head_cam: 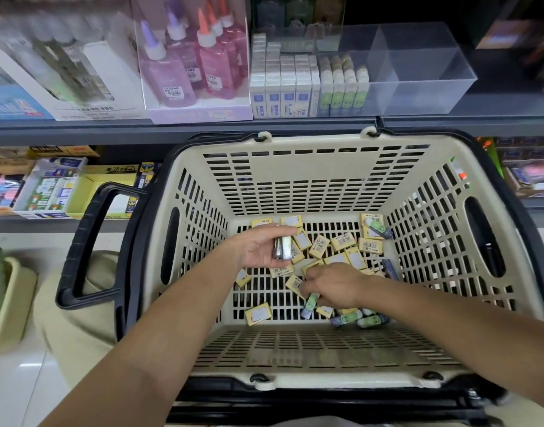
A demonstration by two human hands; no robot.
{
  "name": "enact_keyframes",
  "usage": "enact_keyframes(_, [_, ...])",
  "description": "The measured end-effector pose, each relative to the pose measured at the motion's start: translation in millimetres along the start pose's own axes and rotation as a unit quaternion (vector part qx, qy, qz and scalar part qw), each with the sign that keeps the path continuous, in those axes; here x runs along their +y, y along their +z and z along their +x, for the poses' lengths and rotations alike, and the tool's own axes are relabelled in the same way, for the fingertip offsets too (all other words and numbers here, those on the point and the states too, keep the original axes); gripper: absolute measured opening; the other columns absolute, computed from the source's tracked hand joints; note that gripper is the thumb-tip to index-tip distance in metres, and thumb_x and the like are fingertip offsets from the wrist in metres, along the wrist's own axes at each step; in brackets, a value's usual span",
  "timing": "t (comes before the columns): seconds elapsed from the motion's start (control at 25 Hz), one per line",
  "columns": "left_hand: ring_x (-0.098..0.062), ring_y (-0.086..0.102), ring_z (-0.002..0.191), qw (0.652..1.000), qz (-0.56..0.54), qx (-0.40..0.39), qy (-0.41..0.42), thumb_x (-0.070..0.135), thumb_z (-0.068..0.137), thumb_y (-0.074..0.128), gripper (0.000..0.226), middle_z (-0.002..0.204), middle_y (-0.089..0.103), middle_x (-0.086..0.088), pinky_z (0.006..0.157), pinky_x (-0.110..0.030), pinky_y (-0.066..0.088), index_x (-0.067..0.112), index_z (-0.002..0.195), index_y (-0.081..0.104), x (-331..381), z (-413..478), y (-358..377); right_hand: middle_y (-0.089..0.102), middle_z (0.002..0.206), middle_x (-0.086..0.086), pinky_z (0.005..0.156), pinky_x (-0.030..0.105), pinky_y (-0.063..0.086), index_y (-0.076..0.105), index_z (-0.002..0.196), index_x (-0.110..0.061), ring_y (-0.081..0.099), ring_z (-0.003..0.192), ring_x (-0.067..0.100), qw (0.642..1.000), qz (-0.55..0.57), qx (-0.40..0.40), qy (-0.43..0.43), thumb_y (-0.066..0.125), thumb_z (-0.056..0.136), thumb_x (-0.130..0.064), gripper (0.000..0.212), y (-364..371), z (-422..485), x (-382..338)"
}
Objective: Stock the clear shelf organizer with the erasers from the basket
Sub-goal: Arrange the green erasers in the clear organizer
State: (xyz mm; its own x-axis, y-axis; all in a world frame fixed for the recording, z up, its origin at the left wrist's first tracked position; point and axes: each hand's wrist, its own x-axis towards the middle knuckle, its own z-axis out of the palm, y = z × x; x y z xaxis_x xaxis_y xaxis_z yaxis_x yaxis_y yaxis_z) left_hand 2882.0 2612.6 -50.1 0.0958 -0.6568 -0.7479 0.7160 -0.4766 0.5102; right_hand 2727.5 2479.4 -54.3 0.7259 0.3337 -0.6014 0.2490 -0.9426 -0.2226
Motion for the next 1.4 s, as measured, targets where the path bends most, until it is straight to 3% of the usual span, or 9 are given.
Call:
enact_keyframes(0.2, [-0.013, 0.056, 0.064, 0.999, -0.032, -0.017, -0.016, 0.018, 0.072, 0.061, 0.020, 0.072, 0.059, 0.001, 0.052, -0.024, 0.048, 0.016, 0.091, 0.054, -2, 2, 0, 0.050, 0.120, 0.015, 0.075, 0.040, 0.050, 0.038, 0.130, -0.012, 0.054, 0.104, 0.032, 0.999, -0.042, -0.002, 0.001, 0.055, 0.090, -0.025, 0.045, 4, 4, -11])
enact_keyframes(0.52, [-0.008, 0.050, 0.055, 0.999, 0.024, -0.001, -0.028, 0.018, 0.079, 0.068, 0.029, 0.070, 0.057, 0.003, 0.044, -0.018, 0.040, 0.015, 0.103, 0.053, -3, -2, -2, 0.054, 0.111, 0.004, 0.077, 0.033, 0.047, 0.053, 0.102, -0.019, 0.054, 0.098, 0.022, 0.989, 0.142, 0.009, 0.044, 0.056, 0.089, -0.021, 0.014, -7, 3, -4])
enact_keyframes(0.68, [-0.014, 0.061, 0.076, 0.995, 0.081, 0.042, -0.040, 0.019, 0.080, 0.070, 0.028, 0.087, 0.065, -0.003, 0.067, -0.028, 0.052, 0.013, 0.105, 0.058, -7, -2, 0, 0.058, 0.086, -0.008, 0.063, 0.021, 0.044, 0.057, 0.099, -0.017, 0.055, 0.073, 0.008, 0.901, 0.406, 0.113, 0.108, 0.063, 0.086, -0.015, 0.015, -40, 4, 9])
enact_keyframes(0.76, [-0.023, 0.065, 0.094, 0.996, 0.075, 0.019, -0.047, 0.023, 0.073, 0.074, 0.041, 0.100, 0.066, -0.010, 0.080, -0.040, 0.054, 0.012, 0.109, 0.058, -7, -2, 1, 0.064, 0.091, 0.000, 0.074, 0.029, 0.052, 0.060, 0.102, -0.009, 0.059, 0.079, 0.013, 0.860, 0.472, 0.150, 0.125, 0.067, 0.083, -0.012, 0.020, -45, 6, 10])
enact_keyframes(0.84, [-0.024, 0.067, 0.094, 0.998, 0.050, -0.017, -0.042, 0.025, 0.067, 0.076, 0.046, 0.096, 0.069, -0.010, 0.077, -0.042, 0.056, 0.013, 0.107, 0.058, -7, -2, 5, 0.064, 0.084, 0.004, 0.079, 0.035, 0.052, 0.060, 0.097, -0.009, 0.060, 0.074, 0.014, 0.831, 0.505, 0.186, 0.143, 0.071, 0.080, -0.014, 0.021, -44, 7, 11])
enact_keyframes(0.96, [-0.016, 0.070, 0.076, 0.998, 0.056, -0.025, -0.029, 0.023, 0.065, 0.078, 0.037, 0.079, 0.072, -0.003, 0.063, -0.030, 0.056, 0.015, 0.096, 0.060, -7, 2, 17, 0.062, 0.078, 0.001, 0.075, 0.037, 0.051, 0.056, 0.098, -0.016, 0.060, 0.072, 0.016, 0.801, 0.540, 0.194, 0.173, 0.078, 0.074, -0.023, 0.033, -42, 2, 25])
enact_keyframes(1.08, [-0.015, 0.068, 0.071, 0.999, 0.041, 0.013, -0.020, 0.018, 0.064, 0.078, 0.038, 0.080, 0.070, -0.004, 0.059, -0.028, 0.055, 0.015, 0.097, 0.061, -7, 7, 22, 0.059, 0.101, -0.003, 0.076, 0.031, 0.049, 0.056, 0.111, -0.017, 0.059, 0.091, 0.017, 0.862, 0.368, 0.195, 0.289, 0.072, 0.078, -0.038, 0.042, -34, -13, 56])
enact_keyframes(1.2, [-0.016, 0.066, 0.076, 0.999, 0.036, 0.026, -0.011, 0.017, 0.066, 0.077, 0.034, 0.088, 0.067, -0.006, 0.060, -0.028, 0.055, 0.016, 0.096, 0.061, -5, 8, 21, 0.051, 0.121, 0.011, 0.074, 0.037, 0.052, 0.049, 0.122, -0.005, 0.062, 0.096, 0.030, 0.868, 0.140, 0.175, 0.443, 0.051, 0.089, -0.006, 0.032, -23, -30, 81])
enact_keyframes(1.4, [-0.013, 0.066, 0.069, 0.999, 0.018, 0.042, 0.002, 0.015, 0.078, 0.072, 0.018, 0.075, 0.071, 0.000, 0.061, -0.030, 0.055, 0.019, 0.090, 0.059, -3, 6, 19, 0.055, 0.110, 0.015, 0.072, 0.038, 0.051, 0.053, 0.111, -0.001, 0.061, 0.093, 0.032, 0.873, 0.110, 0.133, 0.456, 0.047, 0.087, 0.003, 0.025, -10, -33, 92])
